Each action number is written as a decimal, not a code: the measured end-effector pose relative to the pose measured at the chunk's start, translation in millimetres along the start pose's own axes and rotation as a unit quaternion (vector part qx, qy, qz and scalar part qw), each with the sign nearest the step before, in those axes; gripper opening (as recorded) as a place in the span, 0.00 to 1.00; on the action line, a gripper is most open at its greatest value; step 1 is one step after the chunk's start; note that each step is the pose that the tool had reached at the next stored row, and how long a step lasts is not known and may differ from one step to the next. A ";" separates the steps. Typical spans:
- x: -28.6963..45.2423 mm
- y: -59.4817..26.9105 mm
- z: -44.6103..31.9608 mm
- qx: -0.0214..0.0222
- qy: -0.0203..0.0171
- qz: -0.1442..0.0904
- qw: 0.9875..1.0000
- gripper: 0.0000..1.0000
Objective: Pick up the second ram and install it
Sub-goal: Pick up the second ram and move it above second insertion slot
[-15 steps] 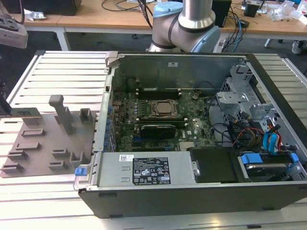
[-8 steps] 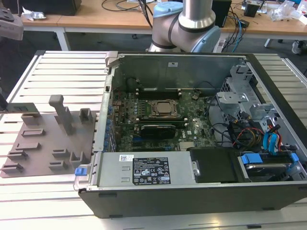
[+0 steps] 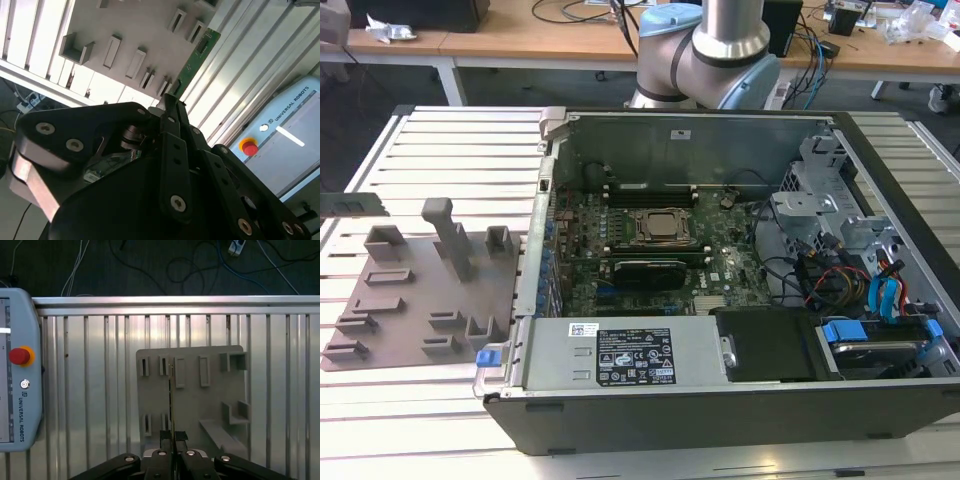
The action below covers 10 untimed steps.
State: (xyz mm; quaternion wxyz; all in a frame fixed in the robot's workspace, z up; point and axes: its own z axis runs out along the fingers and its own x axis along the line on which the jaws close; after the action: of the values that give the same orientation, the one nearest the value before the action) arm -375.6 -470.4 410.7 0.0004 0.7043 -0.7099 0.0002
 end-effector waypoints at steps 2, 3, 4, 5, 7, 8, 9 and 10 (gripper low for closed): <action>0.0 0.0 -5.8 0.000 0.000 0.000 1.000 0.13; 0.0 0.0 -8.1 0.000 0.000 0.000 1.000 0.13; 0.0 0.0 -10.5 0.000 0.000 0.000 1.000 0.13; 0.0 0.0 -11.6 0.000 0.000 0.000 1.000 0.13; 0.0 0.0 -11.6 0.000 0.000 0.000 1.000 0.13; 0.0 0.0 -11.7 0.000 -0.001 0.000 1.000 0.13; 0.1 -1.3 -11.9 0.000 -0.001 0.000 1.000 0.13; 0.0 -6.4 -11.7 0.000 -0.001 0.000 1.000 0.13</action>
State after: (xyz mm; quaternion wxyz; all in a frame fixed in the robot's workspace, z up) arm -369.2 -470.5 422.4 -0.0001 0.7043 -0.7099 -0.0003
